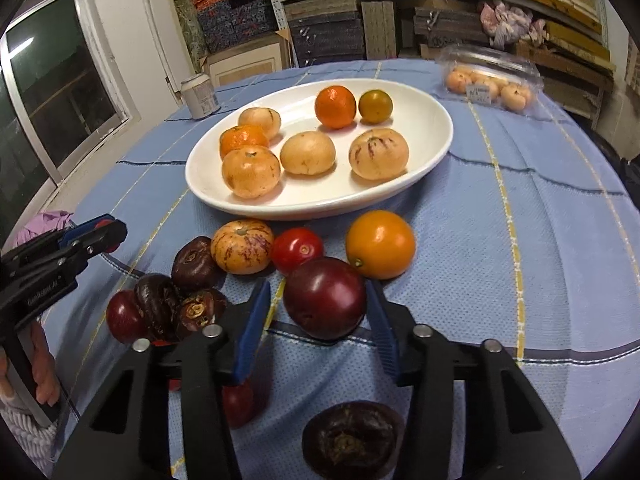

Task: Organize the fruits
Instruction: 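Grasp the dark red plum with the right tool while the left tool holds the tomato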

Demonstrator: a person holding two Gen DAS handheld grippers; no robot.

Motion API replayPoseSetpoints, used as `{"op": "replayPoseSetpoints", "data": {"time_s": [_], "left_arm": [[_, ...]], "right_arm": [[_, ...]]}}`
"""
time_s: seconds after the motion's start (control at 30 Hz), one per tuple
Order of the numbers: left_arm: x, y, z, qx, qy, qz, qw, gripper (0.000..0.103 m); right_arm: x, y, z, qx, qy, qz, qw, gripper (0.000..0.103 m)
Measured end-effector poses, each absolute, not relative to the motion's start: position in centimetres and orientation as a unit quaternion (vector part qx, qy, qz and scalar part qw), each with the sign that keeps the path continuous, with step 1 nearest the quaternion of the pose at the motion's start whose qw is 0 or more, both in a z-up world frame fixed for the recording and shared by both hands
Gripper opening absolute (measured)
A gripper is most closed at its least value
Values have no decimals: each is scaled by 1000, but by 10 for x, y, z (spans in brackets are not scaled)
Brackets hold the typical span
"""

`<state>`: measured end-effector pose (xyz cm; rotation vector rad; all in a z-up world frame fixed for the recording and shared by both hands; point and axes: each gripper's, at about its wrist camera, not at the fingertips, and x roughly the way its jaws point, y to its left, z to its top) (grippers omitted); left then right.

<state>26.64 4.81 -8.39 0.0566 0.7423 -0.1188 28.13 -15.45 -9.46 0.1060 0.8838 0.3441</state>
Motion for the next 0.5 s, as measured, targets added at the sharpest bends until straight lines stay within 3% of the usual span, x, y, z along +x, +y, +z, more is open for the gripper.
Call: {"op": "replayPoseSetpoints", "data": {"time_s": [0.03, 0.5], "left_arm": [[266, 47, -84, 33, 360, -54, 931, 26], [258, 36, -78, 85, 320, -15, 943, 26]], "right_arm": [[284, -157, -96, 58, 430, 165, 886, 40], [275, -163, -93, 72, 420, 174, 888, 39]]}}
